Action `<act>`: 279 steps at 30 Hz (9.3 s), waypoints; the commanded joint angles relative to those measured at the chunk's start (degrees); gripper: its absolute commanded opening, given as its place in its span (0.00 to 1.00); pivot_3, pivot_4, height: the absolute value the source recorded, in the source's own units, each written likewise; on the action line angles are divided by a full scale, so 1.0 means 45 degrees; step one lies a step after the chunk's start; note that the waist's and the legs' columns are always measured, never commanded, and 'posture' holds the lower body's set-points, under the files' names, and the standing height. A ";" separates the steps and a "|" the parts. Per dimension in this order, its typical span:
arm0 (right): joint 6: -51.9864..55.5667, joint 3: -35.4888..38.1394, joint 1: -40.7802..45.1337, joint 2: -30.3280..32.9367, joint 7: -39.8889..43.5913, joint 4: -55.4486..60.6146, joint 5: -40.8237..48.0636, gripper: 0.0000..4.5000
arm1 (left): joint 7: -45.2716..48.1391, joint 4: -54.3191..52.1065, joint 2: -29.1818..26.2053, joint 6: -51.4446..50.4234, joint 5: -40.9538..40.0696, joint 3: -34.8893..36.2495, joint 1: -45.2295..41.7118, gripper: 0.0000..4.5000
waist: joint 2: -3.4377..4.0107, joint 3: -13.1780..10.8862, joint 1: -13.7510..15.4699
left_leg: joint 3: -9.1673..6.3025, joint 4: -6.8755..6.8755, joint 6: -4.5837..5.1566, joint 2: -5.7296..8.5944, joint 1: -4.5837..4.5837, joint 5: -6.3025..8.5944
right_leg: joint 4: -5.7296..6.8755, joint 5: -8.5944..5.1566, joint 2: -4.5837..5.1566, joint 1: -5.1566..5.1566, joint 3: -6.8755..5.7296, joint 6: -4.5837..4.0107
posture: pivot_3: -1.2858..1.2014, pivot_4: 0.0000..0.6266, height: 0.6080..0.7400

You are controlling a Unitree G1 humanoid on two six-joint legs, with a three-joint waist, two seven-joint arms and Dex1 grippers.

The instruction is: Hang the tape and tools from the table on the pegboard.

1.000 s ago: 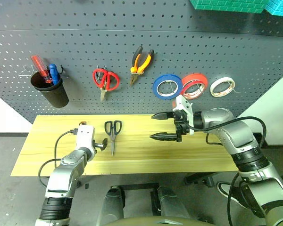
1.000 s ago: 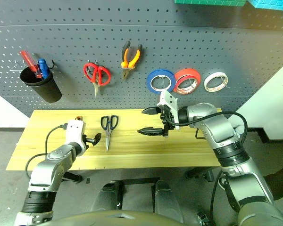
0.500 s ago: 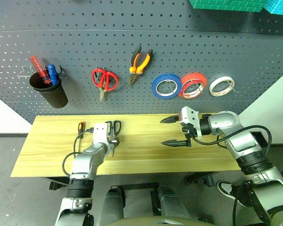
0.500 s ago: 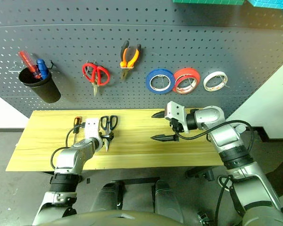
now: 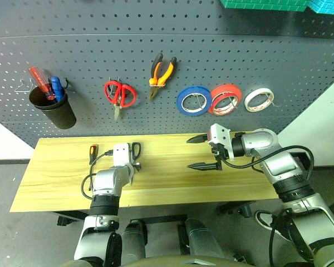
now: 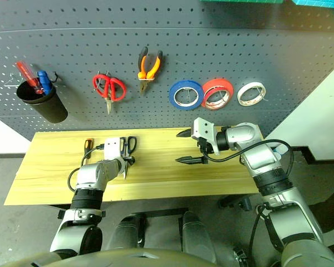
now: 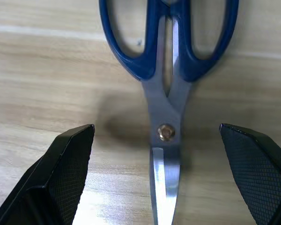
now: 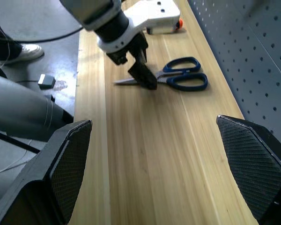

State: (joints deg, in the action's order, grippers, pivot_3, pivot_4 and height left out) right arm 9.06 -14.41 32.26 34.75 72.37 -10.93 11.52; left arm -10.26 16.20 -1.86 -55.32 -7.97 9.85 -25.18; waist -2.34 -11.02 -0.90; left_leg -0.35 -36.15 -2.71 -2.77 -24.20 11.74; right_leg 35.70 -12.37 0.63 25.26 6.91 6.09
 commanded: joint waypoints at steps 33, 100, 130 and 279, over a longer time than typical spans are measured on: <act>-0.0058 0.0267 -0.0816 0.0028 -0.0950 0.0849 -0.0491 1.00 | -0.0424 0.1018 0.0535 -0.1620 0.0076 0.0980 -0.1000 0.14 | 0.0128 -0.0498 -0.0174 | -0.0011 0.0015 -0.0005 0.0013 -0.0014 0.0003 | -0.0070 -0.0026 0.0011 -0.0011 0.0000 0.0045 | 0.53 0.40 1.00; -0.0171 0.2540 0.1170 -0.0787 0.0001 -0.0488 0.2237 1.00 | 1.4060 -0.4308 -0.4170 1.7509 -0.3957 0.1990 0.7679 0.14 | 0.0021 0.0188 -0.0344 | 0.0034 0.0034 -0.0004 -0.0003 -0.0040 0.0003 | -0.0103 0.0041 0.0030 0.0005 0.0001 -0.0013 | 0.56 0.12 1.00; 0.0071 0.2477 0.0660 -0.0650 -0.0521 0.0085 0.1969 1.00 | 0.9291 -0.4676 -0.4854 1.1993 -0.2434 0.0279 0.3759 0.14 | 0.0055 0.0260 0.0013 | 0.0029 -0.0001 -0.0002 -0.0004 -0.0026 -0.0001 | -0.0053 0.0045 0.0009 -0.0009 0.0002 -0.0004 | 0.55 0.15 1.00; 0.2384 -0.1162 0.3711 -0.5149 -0.2593 -0.4818 -0.1634 1.00 | 0.2322 0.5629 -0.4810 0.1890 -0.1016 0.1765 -0.3170 0.96 | 0.0139 -0.2102 0.0675 | -0.0086 0.0004 -0.0015 0.0014 -0.0239 -0.0007 | 0.0160 -0.0008 0.0011 0.0281 -0.0079 0.0073 | 0.61 0.65 1.00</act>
State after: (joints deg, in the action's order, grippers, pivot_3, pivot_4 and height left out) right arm 20.41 -20.85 48.66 11.62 60.77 -33.19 3.96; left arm 0.94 39.54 -24.24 -42.83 -12.19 17.50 -41.63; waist -1.72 -20.48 2.14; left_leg -0.74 -36.13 -2.79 -2.70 -25.28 11.70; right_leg 36.42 -12.41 0.68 26.52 6.55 6.41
